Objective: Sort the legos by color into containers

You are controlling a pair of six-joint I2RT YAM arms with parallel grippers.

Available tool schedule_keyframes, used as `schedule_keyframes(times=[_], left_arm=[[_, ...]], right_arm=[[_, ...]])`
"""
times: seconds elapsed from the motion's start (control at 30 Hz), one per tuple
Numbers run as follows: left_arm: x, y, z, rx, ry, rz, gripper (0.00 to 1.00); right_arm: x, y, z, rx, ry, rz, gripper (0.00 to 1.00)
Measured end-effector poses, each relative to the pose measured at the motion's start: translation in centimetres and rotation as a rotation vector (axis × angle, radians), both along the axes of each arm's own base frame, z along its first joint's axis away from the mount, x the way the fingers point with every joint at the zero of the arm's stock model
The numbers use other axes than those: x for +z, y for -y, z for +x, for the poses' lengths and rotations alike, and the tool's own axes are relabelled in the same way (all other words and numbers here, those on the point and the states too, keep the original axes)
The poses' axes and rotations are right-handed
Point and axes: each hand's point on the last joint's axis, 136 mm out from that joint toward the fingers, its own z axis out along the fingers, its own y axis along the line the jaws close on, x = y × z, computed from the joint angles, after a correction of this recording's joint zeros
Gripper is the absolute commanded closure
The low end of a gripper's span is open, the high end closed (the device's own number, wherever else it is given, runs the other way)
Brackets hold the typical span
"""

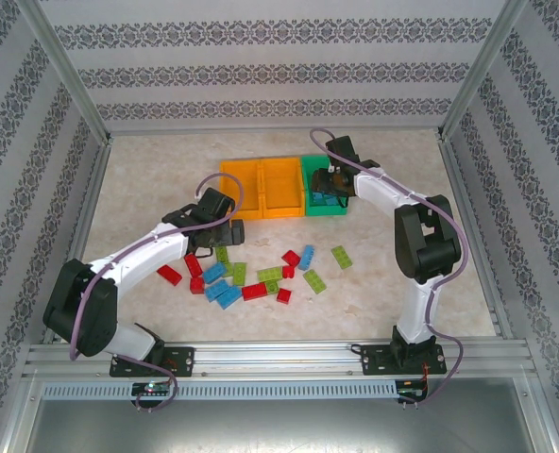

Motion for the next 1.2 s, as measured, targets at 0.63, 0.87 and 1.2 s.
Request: schedule_keyframes(times=[0.63, 0.87, 1.2], left_arm=[[-0.3, 6.0, -2.9, -0.341, -0.017, -0.1, 0.11], [0.1, 14.6, -1.4, -0.529, -0.009, -0.097, 0.19], [-1.3, 22.1, 0.5, -0.628, -0.023, -0.1, 0.25]], right_arm=[[1.8, -0.3, -4.8, 0.021, 0.009, 0.078, 0.18], [1.9, 1.9, -7.6, -0.04, 0.007, 0.1, 0.14], [1.7, 7.6, -10.3, -0.196, 0.013, 0.082, 0.11]])
